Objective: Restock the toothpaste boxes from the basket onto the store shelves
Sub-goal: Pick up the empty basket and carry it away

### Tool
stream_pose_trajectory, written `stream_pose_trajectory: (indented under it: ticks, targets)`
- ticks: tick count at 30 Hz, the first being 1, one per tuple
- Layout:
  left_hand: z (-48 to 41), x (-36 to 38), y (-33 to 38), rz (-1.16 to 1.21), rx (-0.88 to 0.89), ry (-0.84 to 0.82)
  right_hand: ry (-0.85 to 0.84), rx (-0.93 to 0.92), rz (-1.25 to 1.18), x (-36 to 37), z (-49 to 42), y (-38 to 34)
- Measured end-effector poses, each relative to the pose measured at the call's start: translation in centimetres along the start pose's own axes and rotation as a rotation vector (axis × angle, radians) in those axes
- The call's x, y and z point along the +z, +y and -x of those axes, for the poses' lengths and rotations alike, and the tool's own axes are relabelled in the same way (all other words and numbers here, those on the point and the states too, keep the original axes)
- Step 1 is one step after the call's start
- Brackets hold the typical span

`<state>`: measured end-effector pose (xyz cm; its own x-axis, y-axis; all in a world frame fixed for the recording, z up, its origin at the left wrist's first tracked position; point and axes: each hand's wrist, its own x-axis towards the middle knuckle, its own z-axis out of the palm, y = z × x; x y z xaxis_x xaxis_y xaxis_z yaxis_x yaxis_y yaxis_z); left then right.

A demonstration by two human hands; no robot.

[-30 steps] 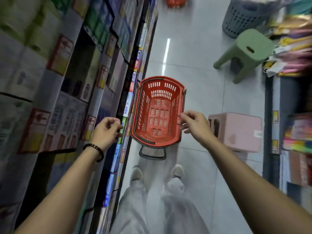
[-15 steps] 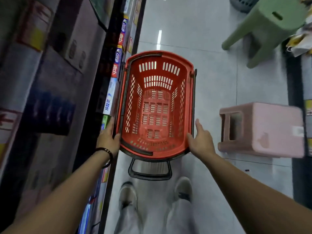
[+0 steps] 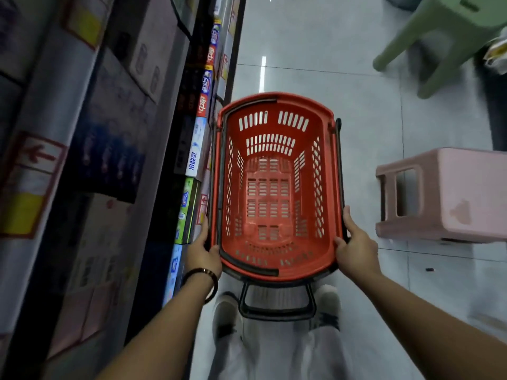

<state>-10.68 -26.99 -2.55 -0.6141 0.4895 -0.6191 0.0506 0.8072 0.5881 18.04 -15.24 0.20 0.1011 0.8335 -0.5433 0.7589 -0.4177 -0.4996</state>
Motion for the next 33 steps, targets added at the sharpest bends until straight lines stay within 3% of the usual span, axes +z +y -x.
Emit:
stream_pose_trajectory:
  ticks: [7, 15, 23, 33]
  targets:
    - [4.1, -0.9, -5.0, 0.005, -0.008, -0.025, -0.001, 0.042, -0.039, 1.0, 5.9, 3.6]
    - [9.1, -0.9, -10.4, -0.219, 0.003, 0.063, -0.021, 0.036, -0.084, 2.3, 11.5, 9.4]
    - [15.6, -1.0, -17.3, -0.054, -0.065, 0.059, -0.073, 0.035, -0.054, 3.9, 17.9, 15.5]
    - [23.5, -2.2, -26.3, -0.090, -0.049, 0.043, -0.074, 0.021, -0.041, 5.3, 27.1, 22.7]
